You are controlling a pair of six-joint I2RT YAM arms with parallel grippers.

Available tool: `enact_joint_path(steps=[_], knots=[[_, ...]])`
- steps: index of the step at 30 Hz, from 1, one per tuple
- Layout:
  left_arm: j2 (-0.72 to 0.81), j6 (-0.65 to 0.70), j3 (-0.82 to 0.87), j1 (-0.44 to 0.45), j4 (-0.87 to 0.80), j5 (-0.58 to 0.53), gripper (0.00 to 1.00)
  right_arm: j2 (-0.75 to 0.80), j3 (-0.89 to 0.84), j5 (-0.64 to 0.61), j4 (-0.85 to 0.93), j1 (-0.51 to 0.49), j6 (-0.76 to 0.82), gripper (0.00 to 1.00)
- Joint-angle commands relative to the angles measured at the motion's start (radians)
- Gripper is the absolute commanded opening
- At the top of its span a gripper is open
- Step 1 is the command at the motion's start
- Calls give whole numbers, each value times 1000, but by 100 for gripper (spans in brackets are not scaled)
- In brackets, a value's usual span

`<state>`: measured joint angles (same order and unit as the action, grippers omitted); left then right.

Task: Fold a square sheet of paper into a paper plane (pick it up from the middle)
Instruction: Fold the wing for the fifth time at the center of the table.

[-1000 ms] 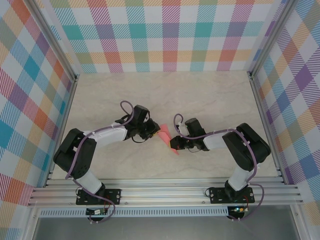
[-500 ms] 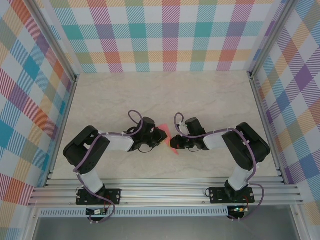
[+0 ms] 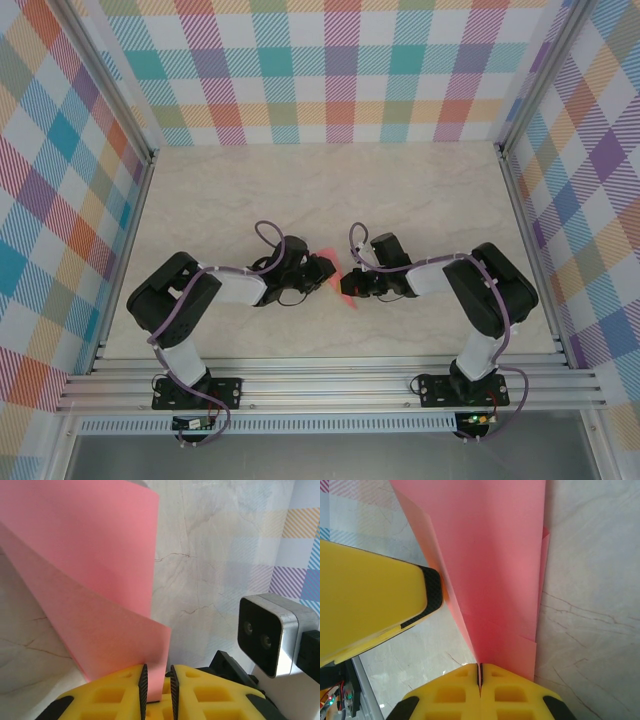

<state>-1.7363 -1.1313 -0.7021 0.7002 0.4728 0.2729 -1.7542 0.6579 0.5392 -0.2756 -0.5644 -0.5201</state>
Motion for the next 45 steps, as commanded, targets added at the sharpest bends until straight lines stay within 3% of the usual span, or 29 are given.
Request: enact_joint_path(steps=[1,17,23,32,45], knots=[[39,23,24,15,34,-21,22,-78,-18,-70,94,-8,-2,2],[-91,53,-48,15,68,5,24,-82,-21,-66,91,-5,-10,3],[-116,65,-59,12,-15,0,23,-47,-20,-69,95,-5,-4,8],[-130,90,-50,11,-49,3,21,38,18,-45,189,-5,24,18],[-121,114,-55,12,-72,15,21,101,83,-16,321,-5,53,21]])
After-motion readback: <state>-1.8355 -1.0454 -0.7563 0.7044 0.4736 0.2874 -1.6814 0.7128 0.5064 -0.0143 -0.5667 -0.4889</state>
